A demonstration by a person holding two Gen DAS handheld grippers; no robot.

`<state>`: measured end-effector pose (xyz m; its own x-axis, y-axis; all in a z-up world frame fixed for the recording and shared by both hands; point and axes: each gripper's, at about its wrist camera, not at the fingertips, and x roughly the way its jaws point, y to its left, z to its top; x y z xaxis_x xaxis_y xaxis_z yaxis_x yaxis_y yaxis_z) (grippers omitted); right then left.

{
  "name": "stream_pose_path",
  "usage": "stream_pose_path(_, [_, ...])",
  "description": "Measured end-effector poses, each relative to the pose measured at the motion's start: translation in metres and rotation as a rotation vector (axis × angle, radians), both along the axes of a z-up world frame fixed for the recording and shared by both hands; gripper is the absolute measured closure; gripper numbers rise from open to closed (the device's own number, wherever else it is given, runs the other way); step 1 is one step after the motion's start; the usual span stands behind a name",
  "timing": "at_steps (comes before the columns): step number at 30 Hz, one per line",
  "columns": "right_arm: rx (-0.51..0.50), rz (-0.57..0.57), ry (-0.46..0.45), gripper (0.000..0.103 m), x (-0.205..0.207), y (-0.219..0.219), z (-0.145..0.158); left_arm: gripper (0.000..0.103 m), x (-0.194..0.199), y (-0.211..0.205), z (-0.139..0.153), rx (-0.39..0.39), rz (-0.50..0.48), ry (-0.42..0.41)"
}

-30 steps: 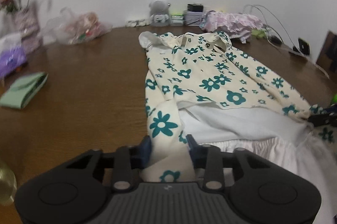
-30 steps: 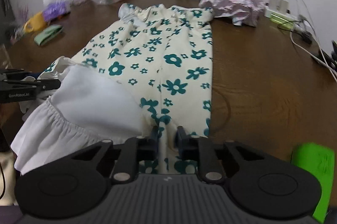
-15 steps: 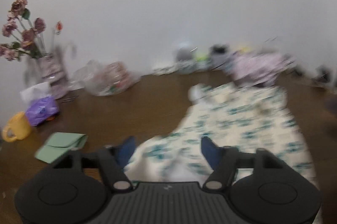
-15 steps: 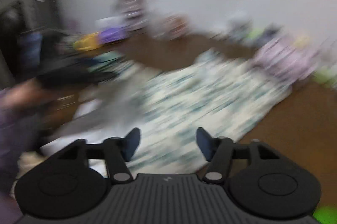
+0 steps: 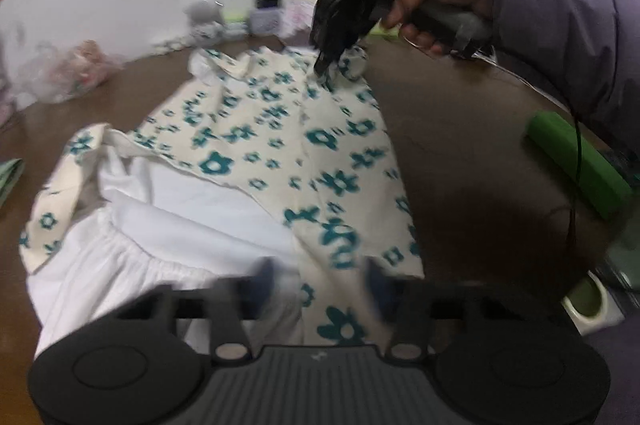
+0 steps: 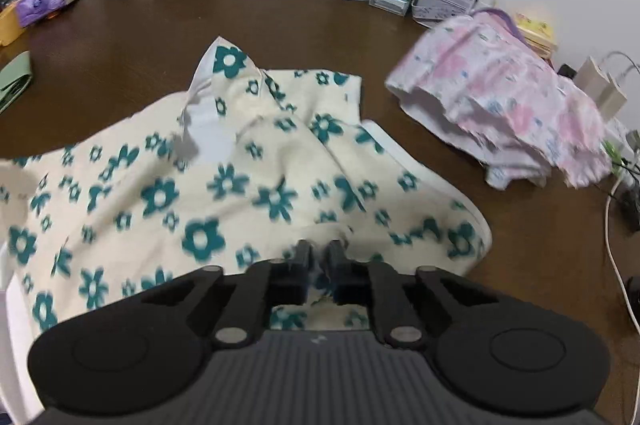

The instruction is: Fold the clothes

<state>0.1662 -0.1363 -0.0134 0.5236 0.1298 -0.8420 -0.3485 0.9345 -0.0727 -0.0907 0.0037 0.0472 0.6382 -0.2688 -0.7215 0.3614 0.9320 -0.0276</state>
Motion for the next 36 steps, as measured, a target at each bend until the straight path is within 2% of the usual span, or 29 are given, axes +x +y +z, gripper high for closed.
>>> stream_pose_path(2, [-0.007, -0.001, -0.02, 0.099, -0.02, -0.018, 0.007, 0.094, 0.01, 0.013, 0.003, 0.0, -0.028, 0.002])
stream_pose_path(6, [0.0, -0.055, -0.07, 0.101, -0.086, -0.071, 0.022, 0.099, 0.03, 0.037, 0.016, 0.146, 0.007, -0.091])
stream_pose_path(9, [0.051, -0.105, -0.083, 0.101, -0.142, -0.105, 0.028, 0.099, 0.037, 0.053, 0.036, 0.175, 0.019, -0.171])
stream_pose_path(13, [0.101, -0.122, -0.055, 0.101, -0.209, -0.118, 0.023, 0.099, 0.007, 0.053, 0.038, 0.163, -0.122, -0.19])
stream_pose_path(15, [0.112, -0.075, 0.002, 0.098, -0.234, -0.113, 0.02, 0.095, -0.009, 0.052, 0.038, 0.156, -0.199, -0.196])
stream_pose_path(16, [0.115, -0.04, 0.02, 0.095, -0.245, -0.11, 0.021, 0.087, -0.017, 0.052, 0.038, 0.153, -0.237, -0.199])
stream_pose_path(17, [0.124, -0.001, 0.014, 0.085, -0.254, -0.106, 0.025, 0.071, -0.025, 0.051, 0.038, 0.149, -0.276, -0.202])
stream_pose_path(18, [0.136, 0.042, -0.006, 0.066, -0.262, -0.103, 0.029, 0.061, -0.032, 0.051, 0.032, 0.143, -0.289, -0.182])
stream_pose_path(19, [0.148, 0.083, -0.029, 0.058, -0.269, -0.099, 0.034, 0.04, -0.038, 0.052, 0.024, 0.14, -0.265, -0.16])
stream_pose_path(20, [0.159, 0.123, -0.059, 0.053, -0.272, -0.094, 0.039, 0.028, -0.042, 0.052, 0.017, 0.138, -0.215, -0.146])
stream_pose_path(25, [0.135, 0.253, -0.109, 0.051, -0.246, -0.058, 0.029, 0.026, -0.04, 0.052, 0.003, 0.018, 0.02, -0.048])
stream_pose_path(28, [0.085, 0.284, -0.093, 0.052, -0.225, -0.038, 0.01, 0.026, -0.034, 0.044, 0.0, -0.046, 0.105, -0.014])
stream_pose_path(29, [0.059, 0.295, -0.09, 0.056, -0.222, -0.033, 0.003, 0.026, -0.033, 0.04, -0.001, -0.049, 0.122, -0.012])
stream_pose_path(31, [0.021, 0.3, -0.082, 0.066, -0.218, -0.027, -0.009, 0.03, -0.03, 0.033, -0.006, -0.017, 0.125, -0.028])
stream_pose_path(32, [0.024, 0.289, -0.074, 0.075, -0.216, -0.028, -0.012, 0.046, -0.03, 0.029, -0.005, 0.02, 0.097, -0.048])
stream_pose_path(33, [0.036, 0.273, -0.069, 0.086, -0.216, -0.031, -0.013, 0.055, -0.029, 0.028, -0.003, 0.06, 0.054, -0.064])
stream_pose_path(35, [0.044, 0.24, -0.065, 0.094, -0.217, -0.037, -0.014, 0.082, -0.023, 0.029, 0.001, 0.142, -0.028, -0.082])
stream_pose_path(36, [0.017, 0.221, -0.075, 0.098, -0.219, -0.04, -0.014, 0.087, -0.017, 0.033, 0.003, 0.193, -0.046, -0.085])
